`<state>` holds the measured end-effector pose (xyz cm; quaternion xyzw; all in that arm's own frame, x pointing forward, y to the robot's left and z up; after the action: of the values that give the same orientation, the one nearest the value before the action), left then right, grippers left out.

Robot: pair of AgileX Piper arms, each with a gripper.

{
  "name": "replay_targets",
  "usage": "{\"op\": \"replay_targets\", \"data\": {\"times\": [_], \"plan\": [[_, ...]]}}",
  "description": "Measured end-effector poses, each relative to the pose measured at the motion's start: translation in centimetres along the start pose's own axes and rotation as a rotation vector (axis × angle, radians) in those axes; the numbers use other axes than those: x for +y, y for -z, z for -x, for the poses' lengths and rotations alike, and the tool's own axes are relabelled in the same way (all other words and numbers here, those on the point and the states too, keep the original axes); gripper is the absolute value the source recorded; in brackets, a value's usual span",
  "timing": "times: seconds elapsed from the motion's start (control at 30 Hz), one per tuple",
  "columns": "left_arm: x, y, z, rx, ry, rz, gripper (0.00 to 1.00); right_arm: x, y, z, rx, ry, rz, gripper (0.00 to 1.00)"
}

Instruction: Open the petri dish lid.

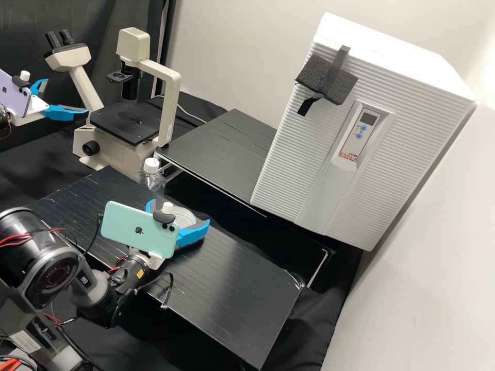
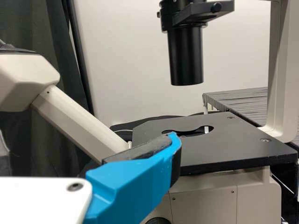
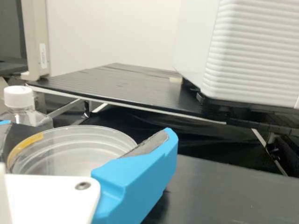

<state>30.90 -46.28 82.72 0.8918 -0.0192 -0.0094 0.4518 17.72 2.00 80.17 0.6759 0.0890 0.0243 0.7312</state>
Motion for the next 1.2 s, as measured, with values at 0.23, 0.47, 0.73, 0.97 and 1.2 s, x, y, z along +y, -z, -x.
{"op": "replay_targets", "data": {"times": [0.23, 0.47, 0.73, 0.97, 1.2], "plan": [[0.0, 0.0, 0.0, 0.0, 0.0, 0.0, 1.0, 0.4, 0.4, 0.4, 0.045, 0.007, 0.01, 0.0], [0.0, 0.0, 0.0, 0.0, 0.0, 0.0, 1.0, 2.5, -0.7, 1.5, -0.01, -0.088, -0.057, 0.0], [0.0, 0.0, 0.0, 0.0, 0.0, 0.0, 1.0, 4.1, -2.6, 2.5, -0.12, -0.201, -0.122, 0.0], [0.0, 0.0, 0.0, 0.0, 0.0, 0.0, 1.0, 3.8, -4.5, 2.5, -0.218, -0.193, -0.159, 0.0], [0.0, 0.0, 0.0, 0.0, 0.0, 0.0, 1.0, 4.3, -6.0, 3.0, -0.297, -0.243, -0.151, 0.0]]}}
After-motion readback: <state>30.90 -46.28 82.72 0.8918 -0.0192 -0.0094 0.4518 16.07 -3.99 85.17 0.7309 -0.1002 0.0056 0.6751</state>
